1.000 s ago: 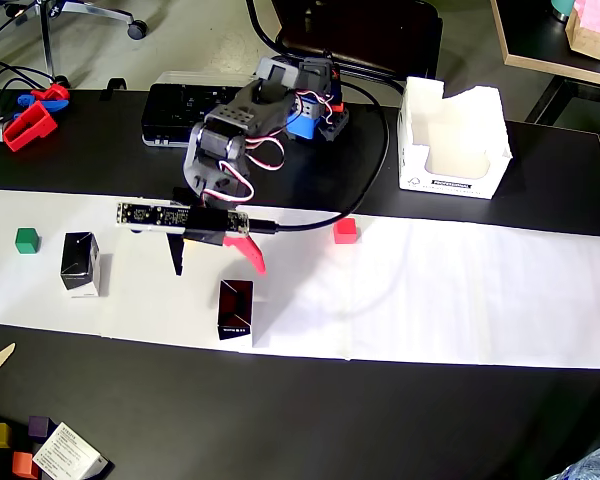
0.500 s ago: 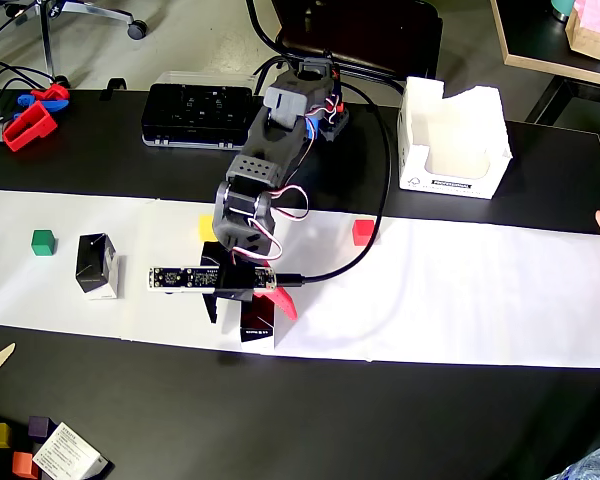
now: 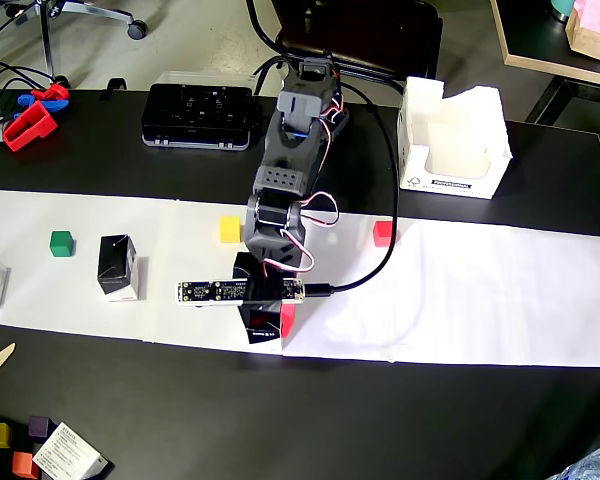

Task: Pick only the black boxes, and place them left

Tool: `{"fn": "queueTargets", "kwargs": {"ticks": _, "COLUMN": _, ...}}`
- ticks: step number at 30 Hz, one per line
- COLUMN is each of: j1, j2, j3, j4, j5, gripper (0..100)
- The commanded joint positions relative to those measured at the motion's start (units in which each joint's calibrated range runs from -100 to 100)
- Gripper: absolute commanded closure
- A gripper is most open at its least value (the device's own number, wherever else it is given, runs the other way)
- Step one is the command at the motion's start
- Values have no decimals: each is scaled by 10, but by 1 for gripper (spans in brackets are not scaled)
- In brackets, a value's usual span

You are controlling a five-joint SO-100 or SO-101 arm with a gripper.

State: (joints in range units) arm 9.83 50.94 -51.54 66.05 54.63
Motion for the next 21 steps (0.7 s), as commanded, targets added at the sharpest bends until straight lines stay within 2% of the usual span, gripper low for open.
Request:
{"fn": "queueTargets", "kwargs": {"ticks": 1, "j1": -2, "j2": -213, "j3": 201, "j4": -1, "j5": -10, "gripper": 91}}
{"fn": "queueTargets", "kwargs": {"ticks": 4, "j1": -11, "j2": -344, "j3": 351, "j4": -1, "j5": -13, "gripper": 91}}
{"fn": "queueTargets", "kwargs": {"ticks": 9, "j1": -66, "j2": -509, "j3": 482, "j4": -1, "j5": -75, "gripper": 91}}
{"fn": "queueTargets", "kwargs": {"ticks": 14, "j1": -157, "j2": -600, "j3": 483, "j4": 0, "j5": -174, "gripper": 91}}
{"fn": "queueTargets", "kwargs": {"ticks": 21, "j1": -259, "j2": -668, "j3": 483, "j4": 1, "j5": -251, "gripper": 91}}
